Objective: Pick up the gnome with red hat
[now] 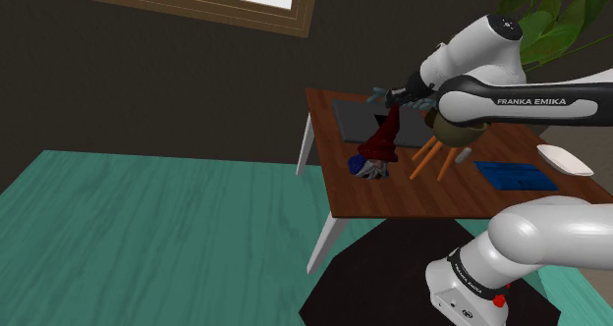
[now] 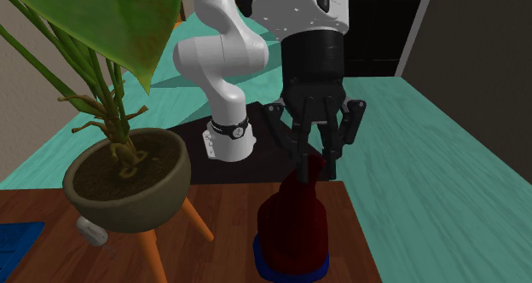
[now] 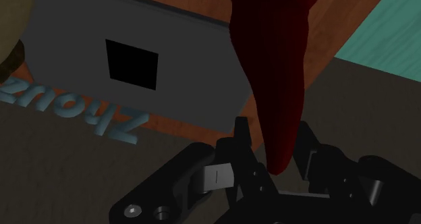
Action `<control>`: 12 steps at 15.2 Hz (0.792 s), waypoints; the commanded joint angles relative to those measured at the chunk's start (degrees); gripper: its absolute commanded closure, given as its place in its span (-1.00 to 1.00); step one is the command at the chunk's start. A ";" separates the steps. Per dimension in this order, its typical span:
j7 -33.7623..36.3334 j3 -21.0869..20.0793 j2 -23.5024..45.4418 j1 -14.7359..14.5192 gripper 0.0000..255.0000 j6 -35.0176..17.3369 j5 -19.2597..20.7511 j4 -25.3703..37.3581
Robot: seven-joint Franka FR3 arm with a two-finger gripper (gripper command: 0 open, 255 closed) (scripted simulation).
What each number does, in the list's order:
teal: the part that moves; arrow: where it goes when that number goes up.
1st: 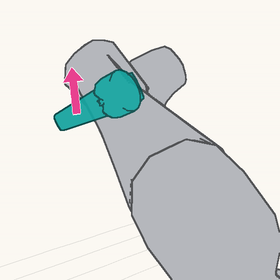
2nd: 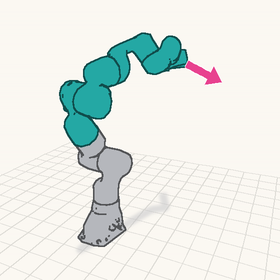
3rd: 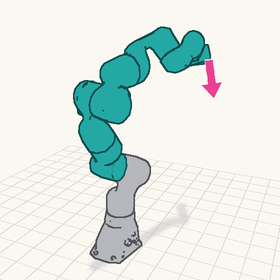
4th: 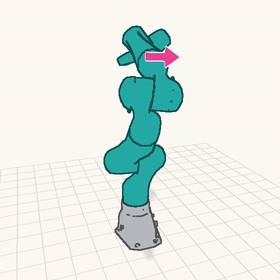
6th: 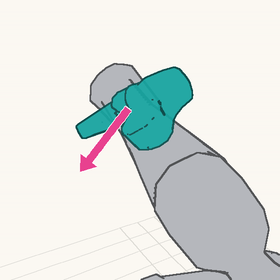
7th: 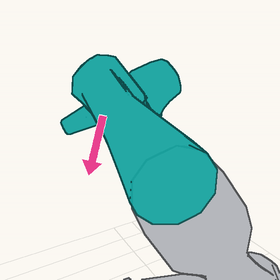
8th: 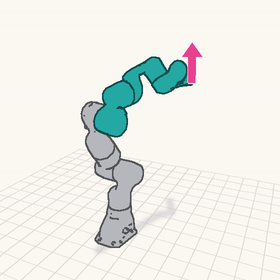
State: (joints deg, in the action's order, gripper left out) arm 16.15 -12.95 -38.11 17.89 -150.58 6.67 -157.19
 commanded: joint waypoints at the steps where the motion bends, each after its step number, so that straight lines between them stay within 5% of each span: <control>1: 0.00 0.01 0.01 0.01 1.00 0.01 0.00 -0.03; 12: -1.41 1.10 -1.97 -0.84 1.00 6.16 -0.76 4.11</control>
State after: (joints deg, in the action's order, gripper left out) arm 14.80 -11.87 -39.80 17.17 -145.25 6.01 -153.78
